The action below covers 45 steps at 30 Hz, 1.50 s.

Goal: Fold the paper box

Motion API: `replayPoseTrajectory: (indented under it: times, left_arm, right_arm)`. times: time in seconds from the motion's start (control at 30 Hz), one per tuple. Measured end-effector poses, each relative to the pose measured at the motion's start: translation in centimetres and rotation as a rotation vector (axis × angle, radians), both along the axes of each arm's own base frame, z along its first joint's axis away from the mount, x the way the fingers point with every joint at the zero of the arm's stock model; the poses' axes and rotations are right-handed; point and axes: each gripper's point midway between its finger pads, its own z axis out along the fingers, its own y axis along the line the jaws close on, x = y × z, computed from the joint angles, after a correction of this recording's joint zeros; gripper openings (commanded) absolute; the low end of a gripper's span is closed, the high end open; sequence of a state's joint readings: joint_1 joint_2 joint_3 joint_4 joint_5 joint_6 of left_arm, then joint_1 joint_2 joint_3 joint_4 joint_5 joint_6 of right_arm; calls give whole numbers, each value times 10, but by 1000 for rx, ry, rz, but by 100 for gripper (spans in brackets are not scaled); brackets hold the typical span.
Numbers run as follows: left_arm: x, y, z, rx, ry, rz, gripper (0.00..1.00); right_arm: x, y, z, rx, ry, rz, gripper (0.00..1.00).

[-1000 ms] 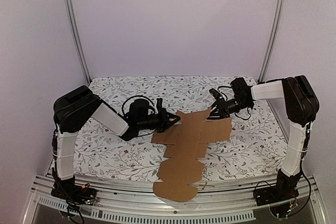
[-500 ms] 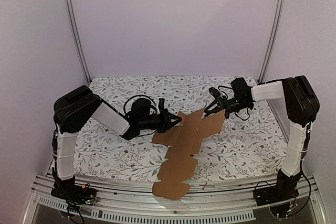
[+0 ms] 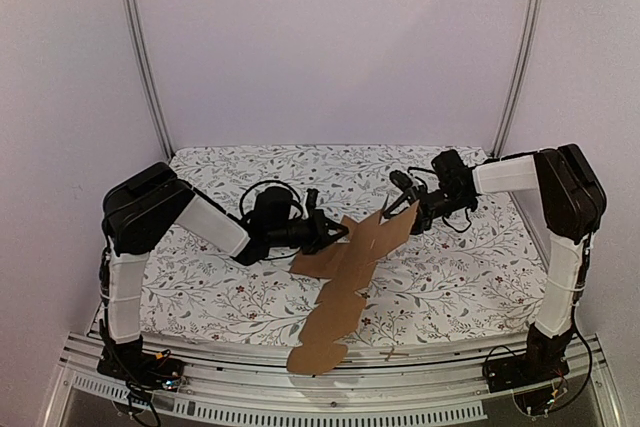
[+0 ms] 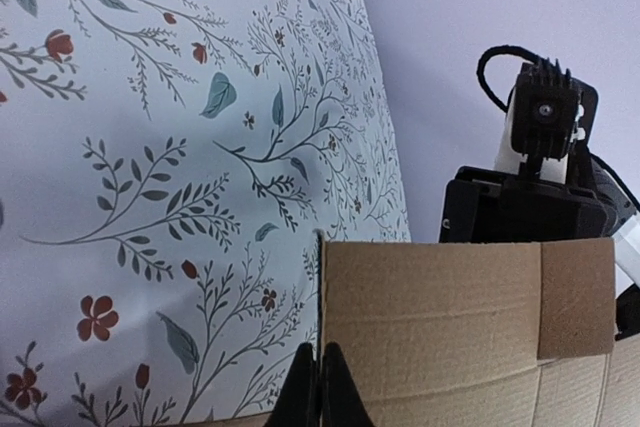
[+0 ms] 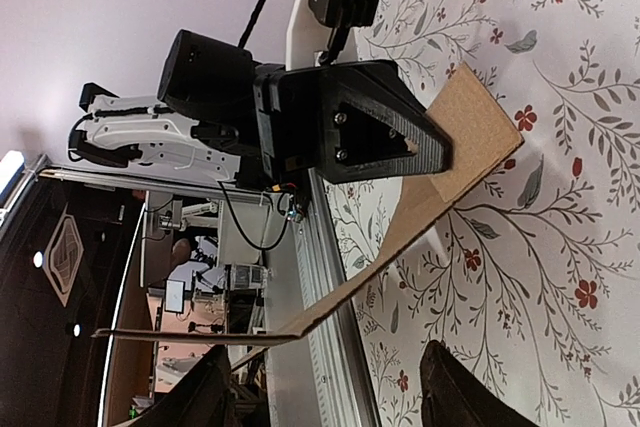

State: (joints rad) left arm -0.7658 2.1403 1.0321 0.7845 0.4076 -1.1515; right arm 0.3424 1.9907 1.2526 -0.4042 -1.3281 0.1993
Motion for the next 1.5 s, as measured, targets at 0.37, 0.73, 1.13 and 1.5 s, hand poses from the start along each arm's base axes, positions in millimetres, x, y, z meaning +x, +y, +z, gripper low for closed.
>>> replayPoseTrajectory:
  times: [0.37, 0.73, 1.13, 1.5]
  left_arm:
    - [-2, -1, -6, 34, 3, -11, 0]
    - [-5, -5, -8, 60, -9, -25, 0]
    - [-9, -12, -25, 293, -82, -48, 0]
    - [-16, -17, -18, 433, -181, -76, 2]
  right_arm:
    - [-7, 1, 19, 39, 0, 19, 60]
    - [-5, 0, 14, -2, 40, -5, 48]
    - [7, -7, -24, -207, 70, -88, 52]
    - [4, -24, -101, -468, 158, -90, 45]
